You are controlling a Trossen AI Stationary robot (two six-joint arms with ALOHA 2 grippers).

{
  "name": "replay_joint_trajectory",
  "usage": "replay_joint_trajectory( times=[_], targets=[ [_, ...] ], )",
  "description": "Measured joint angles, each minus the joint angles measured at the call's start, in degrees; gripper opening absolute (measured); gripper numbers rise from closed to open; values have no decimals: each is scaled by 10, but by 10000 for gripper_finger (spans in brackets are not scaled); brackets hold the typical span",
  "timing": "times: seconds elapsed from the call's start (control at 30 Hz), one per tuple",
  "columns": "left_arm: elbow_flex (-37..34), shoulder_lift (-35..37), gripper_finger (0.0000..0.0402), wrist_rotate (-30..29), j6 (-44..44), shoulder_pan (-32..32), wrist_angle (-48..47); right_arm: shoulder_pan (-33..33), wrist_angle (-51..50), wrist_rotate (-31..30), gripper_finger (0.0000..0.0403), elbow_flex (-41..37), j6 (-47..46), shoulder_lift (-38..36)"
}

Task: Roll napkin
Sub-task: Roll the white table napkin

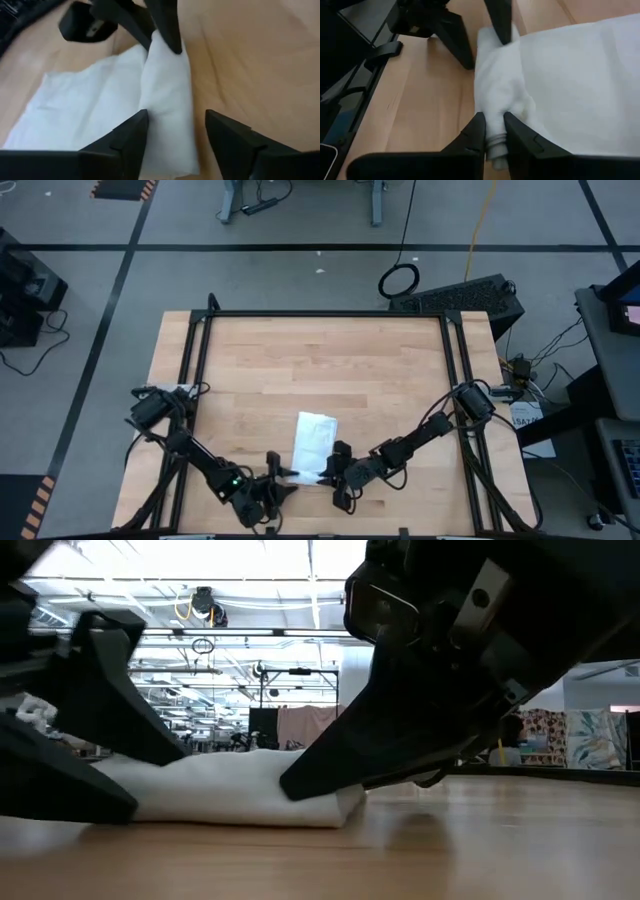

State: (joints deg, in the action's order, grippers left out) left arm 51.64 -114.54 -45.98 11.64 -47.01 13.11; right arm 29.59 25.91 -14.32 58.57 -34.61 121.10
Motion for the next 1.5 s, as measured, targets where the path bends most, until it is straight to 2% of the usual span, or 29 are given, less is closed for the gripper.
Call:
replay_joint_trajectory(
  times=[0.1,0.2,0.3,0.37,0.5,0.63,0.73,0.8,0.93,1.1,1.3,1.5],
  targets=[
    [1,1,167,33,13,15,-17,0,3,1,44,0,10,0],
    [1,2,109,55,13,23,-18,0,-3,2,60,-1,29,-7],
    [0,7,49,61,16,29,-19,4,-47,2,94,-2,82,-31],
    [-1,16,23,68,25,32,-23,12,-89,-1,124,-3,126,-52],
    [-2,43,25,123,35,43,-26,40,-165,-26,186,-4,175,-92],
    [-2,65,40,192,77,72,-21,79,-168,-119,236,-3,214,-106],
    [-2,66,42,240,121,98,-21,110,-132,-189,251,-3,247,-101],
    [-2,66,43,267,139,115,-23,123,-114,-218,251,-2,254,-94],
    [-2,66,44,321,188,154,-29,130,-85,-239,238,-2,246,-71],
    [-2,66,45,412,216,197,-1,131,-79,-307,230,-2,177,-52],
    [-2,66,46,461,280,229,-1,127,-132,-320,228,-2,142,-50],
    [-2,66,47,492,298,236,7,115,-153,-305,203,-1,130,-50]
  ],
)
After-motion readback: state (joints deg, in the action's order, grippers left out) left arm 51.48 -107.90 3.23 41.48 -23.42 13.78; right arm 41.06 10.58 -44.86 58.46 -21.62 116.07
